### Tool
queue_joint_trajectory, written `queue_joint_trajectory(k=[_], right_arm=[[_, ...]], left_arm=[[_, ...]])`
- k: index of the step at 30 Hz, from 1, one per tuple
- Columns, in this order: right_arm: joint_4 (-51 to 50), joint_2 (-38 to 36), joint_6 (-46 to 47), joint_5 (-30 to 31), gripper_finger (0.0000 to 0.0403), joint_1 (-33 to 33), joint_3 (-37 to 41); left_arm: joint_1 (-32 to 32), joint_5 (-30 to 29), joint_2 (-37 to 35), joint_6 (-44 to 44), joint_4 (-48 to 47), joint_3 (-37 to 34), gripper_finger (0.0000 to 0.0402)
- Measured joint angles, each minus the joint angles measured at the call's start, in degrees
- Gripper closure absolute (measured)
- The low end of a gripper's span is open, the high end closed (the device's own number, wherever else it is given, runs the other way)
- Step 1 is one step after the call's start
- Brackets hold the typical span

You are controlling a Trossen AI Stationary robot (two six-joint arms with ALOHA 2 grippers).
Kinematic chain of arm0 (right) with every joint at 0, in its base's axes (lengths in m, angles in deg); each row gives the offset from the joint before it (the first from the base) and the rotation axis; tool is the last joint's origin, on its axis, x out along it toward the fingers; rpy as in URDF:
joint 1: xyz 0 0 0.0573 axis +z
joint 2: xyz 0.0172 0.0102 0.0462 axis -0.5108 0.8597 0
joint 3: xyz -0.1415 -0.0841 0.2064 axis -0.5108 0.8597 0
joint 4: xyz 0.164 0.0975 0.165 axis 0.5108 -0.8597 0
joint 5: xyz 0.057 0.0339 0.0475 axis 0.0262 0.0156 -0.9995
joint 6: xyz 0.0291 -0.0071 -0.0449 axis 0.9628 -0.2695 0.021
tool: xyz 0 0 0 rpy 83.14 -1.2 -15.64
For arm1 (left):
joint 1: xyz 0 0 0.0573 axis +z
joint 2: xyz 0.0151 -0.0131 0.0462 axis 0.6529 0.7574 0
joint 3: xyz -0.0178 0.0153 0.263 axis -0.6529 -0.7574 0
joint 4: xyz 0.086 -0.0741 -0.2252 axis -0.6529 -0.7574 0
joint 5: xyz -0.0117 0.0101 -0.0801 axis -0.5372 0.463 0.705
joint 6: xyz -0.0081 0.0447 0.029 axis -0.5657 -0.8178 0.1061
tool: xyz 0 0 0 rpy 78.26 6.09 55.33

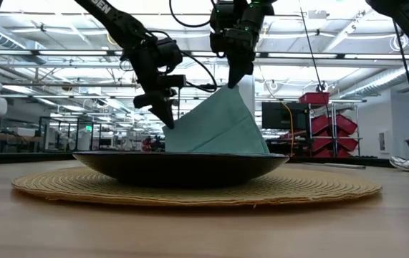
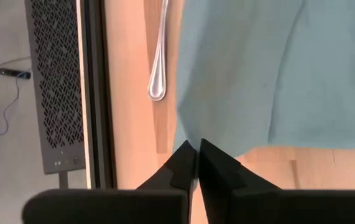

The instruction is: Set table place

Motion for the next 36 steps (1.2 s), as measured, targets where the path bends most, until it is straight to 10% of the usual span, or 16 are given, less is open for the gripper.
queue_joint_trajectory(k=[26,36], right_arm=[[0.02,-8.29,6.7,3.19,0.0403,8.17,0.02],[-0.43,-9.52,7.86,1.49,0.0403,9.48,-0.01]], left_arm=[[-14.23,-6.58,-29.16,18.57,-15.04,0.02,0.0401],[-19.61,-7.56,-30.26,24.29,-17.13,-0.23,0.0401]])
